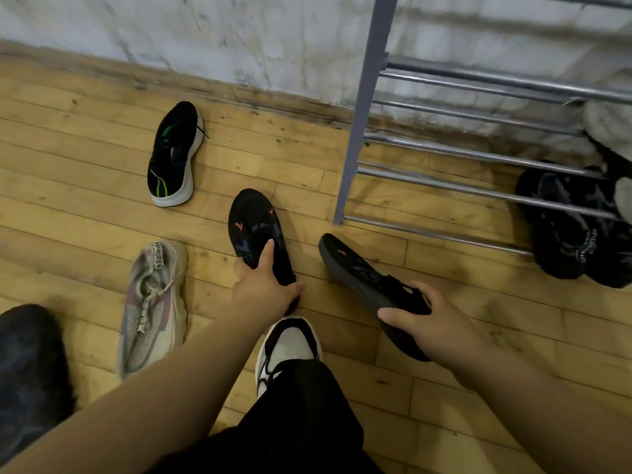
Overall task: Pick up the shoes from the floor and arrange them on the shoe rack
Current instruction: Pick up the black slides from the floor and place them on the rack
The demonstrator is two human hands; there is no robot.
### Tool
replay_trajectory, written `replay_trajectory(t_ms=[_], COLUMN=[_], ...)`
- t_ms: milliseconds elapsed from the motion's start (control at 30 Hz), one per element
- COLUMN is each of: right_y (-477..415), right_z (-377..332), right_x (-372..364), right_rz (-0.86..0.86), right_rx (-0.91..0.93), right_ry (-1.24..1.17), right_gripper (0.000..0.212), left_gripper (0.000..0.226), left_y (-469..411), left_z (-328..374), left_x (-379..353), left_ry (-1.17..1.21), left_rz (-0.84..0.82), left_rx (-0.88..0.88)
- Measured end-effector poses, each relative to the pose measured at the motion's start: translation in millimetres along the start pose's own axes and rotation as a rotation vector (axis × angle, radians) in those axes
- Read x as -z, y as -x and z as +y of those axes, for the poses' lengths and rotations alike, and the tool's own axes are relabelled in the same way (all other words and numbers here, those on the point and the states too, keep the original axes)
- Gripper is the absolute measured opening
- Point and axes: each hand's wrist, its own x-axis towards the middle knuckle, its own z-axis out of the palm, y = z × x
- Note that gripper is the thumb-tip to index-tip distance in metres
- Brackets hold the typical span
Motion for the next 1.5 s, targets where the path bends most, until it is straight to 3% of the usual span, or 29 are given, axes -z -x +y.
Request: replay_trajectory(t_ms=[133, 200, 367, 500, 600, 700, 900, 1200, 1367, 1500], right_y=[-0.8, -1.0, 3.6, 16.4, 29.1, 38.2, 22.5, -69.3, -112.8, -95.6], right_z=[-2.5, 3.0, 20.4, 27.5, 34.0, 39.4, 32.8, -27.4, -42.9, -29.4], right_x=[15.6, 24.4, 50.2, 66.9, 74.7, 79.6, 77.0, 76.8, 81.6, 77.6], right_rz=[-0.02, -0.004, 0.026, 0.051, 0.073, 0.163, 0.373, 0.62, 0.452, 0.317], right_rx=[-0.035, -0.02, 0.009, 0.058, 0.107, 0.162, 0.213, 0.275, 0.263, 0.217], right_ry=[-0.145, -0.166, -0.207, -0.234, -0.254, -0.254, -0.27, -0.265, -0.019, 0.05], right_gripper=[0.055, 0.046, 0.056, 0.06, 0.061, 0.056, 0.047, 0.063, 0.092, 0.089], left_gripper=[0.1, 0.099, 0.091, 0.075, 0.075, 0.087, 0.088, 0.084, 0.098, 0.099], left_y=[-10.6, -7.3, 37.4, 85.6, 98.8, 97.1, 81.3, 15.1, -7.0, 8.4], left_z=[8.1, 5.9, 3.3, 12.4, 25.2, 39.6, 90.4, 180.9, 192.1, 161.3], left_x=[-8.3, -2.4, 37.2, 49.4, 42.6, 29.5, -4.7, -38.1, -35.1, -36.7], left_ry=[-0.074, -0.03, 0.255, 0.337, 0.305, 0.213, 0.174, 0.031, 0.049, 0.049], left_rz=[0.066, 0.065, -0.149, -0.361, -0.409, -0.347, -0.166, 0.162, 0.148, 0.101], left_rx=[0.063, 0.05, -0.049, -0.191, -0.283, -0.366, -0.474, -0.511, -0.498, -0.534])
